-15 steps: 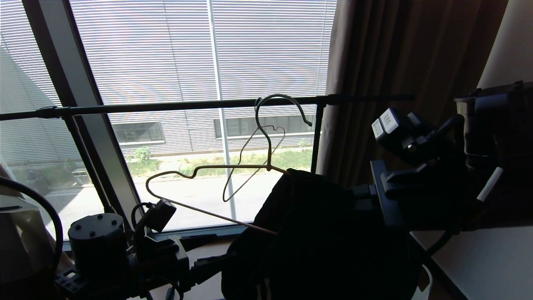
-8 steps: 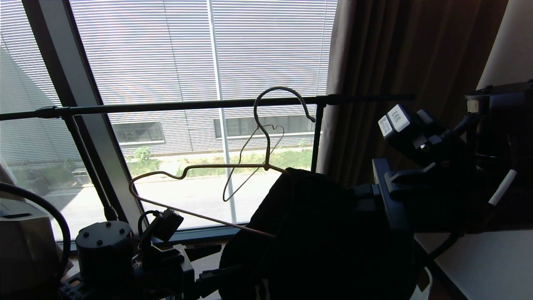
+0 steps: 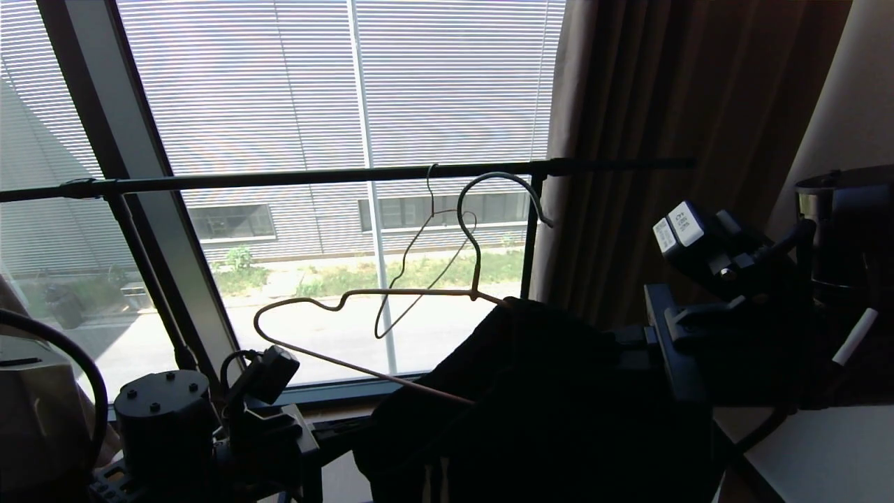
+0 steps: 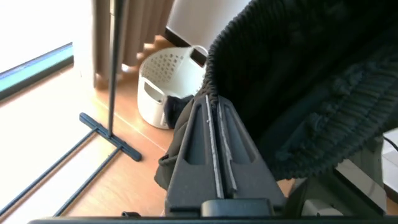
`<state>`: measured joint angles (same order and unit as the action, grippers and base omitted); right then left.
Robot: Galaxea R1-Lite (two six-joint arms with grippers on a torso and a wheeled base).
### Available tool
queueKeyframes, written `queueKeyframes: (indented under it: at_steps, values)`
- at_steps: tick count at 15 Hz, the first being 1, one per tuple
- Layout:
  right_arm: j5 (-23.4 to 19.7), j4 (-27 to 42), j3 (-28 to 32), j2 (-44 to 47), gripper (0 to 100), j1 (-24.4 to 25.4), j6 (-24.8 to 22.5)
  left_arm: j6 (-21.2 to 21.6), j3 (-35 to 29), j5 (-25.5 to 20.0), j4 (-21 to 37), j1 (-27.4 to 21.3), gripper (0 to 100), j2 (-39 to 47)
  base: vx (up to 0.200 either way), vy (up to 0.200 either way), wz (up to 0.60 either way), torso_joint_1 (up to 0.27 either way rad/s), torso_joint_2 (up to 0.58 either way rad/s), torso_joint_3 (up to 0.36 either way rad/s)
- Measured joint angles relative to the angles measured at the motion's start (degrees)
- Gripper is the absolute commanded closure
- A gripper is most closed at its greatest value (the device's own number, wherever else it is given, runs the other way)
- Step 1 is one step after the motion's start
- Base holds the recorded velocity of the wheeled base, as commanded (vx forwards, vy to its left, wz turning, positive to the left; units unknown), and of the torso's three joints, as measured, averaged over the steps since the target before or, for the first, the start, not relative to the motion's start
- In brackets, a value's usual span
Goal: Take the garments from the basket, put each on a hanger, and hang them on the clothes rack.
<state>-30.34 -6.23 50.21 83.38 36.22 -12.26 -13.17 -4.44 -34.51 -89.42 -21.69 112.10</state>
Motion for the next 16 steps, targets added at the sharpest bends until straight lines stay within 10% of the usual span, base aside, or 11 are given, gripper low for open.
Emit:
queueKeyframes:
  at_steps: [16]
  values:
    - [0.65, 0.18, -15.70, -5.33, 100, -5.88, -0.56, 0.45, -1.84, -0.02, -0.52, 10.47, 100, -2.35, 0.000, 0.000, 0.00, 0.000, 0.00, 0.000]
